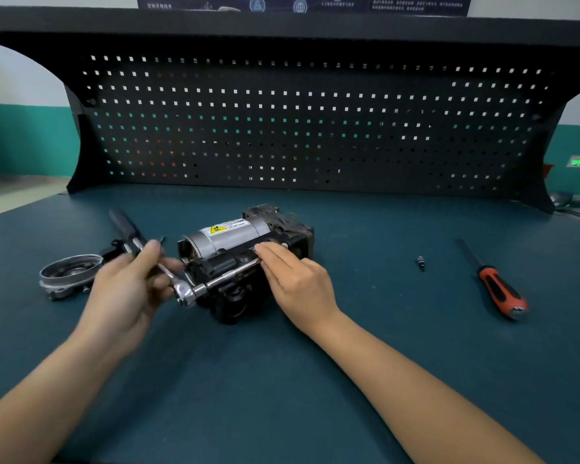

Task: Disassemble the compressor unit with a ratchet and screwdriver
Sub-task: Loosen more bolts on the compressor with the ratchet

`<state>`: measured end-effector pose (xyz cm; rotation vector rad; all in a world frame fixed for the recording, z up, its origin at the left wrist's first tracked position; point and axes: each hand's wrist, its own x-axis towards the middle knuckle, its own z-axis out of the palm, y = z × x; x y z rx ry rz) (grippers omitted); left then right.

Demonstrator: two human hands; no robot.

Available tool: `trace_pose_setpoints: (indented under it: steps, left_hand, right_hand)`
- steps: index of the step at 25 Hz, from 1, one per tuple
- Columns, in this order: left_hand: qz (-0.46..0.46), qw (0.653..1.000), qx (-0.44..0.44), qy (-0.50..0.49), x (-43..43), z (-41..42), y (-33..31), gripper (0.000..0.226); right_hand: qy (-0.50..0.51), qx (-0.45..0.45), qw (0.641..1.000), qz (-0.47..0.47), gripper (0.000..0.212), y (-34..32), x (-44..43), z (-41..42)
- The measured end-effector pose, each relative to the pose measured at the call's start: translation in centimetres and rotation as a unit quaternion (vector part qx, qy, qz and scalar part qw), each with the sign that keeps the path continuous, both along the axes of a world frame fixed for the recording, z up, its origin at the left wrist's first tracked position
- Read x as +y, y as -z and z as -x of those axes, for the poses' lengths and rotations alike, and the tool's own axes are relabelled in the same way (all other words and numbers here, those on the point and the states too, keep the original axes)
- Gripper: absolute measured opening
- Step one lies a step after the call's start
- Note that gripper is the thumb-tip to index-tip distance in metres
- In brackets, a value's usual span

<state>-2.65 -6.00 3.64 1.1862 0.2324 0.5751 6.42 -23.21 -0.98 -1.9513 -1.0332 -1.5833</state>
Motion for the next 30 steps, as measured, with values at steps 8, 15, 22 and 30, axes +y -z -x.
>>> trace_pose_setpoints:
  steps: [8,15,22,30]
  left_hand:
    - [-0.213,0.966,-0.143,0.009,-0.2,0.9,0.9,0.012]
    - [-0.711,0.639,-0.293,0.016,0.6,2.9,1.8,0.025]
    - [0.21,0.971,0.102,0.059,0.8,0.0,0.1,0.026]
    - [-0.659,0.709,-0.25,-0.018,-0.1,3.0,1.0,0.021]
  right_hand:
    - [-0.069,0.08,0.994,-0.035,0.019,-0.1,-0.2,0.1]
    - [-0.087,0.11,0.99,-0.029,0.019,-0.3,-0.4,0.2]
    - [-0.061,0.34,0.938,0.031,0.034,0.0,-0.2,0.8]
    - [-0.088,0.367,0.924,0.059,0.037,-0.4,-1.4,0.8]
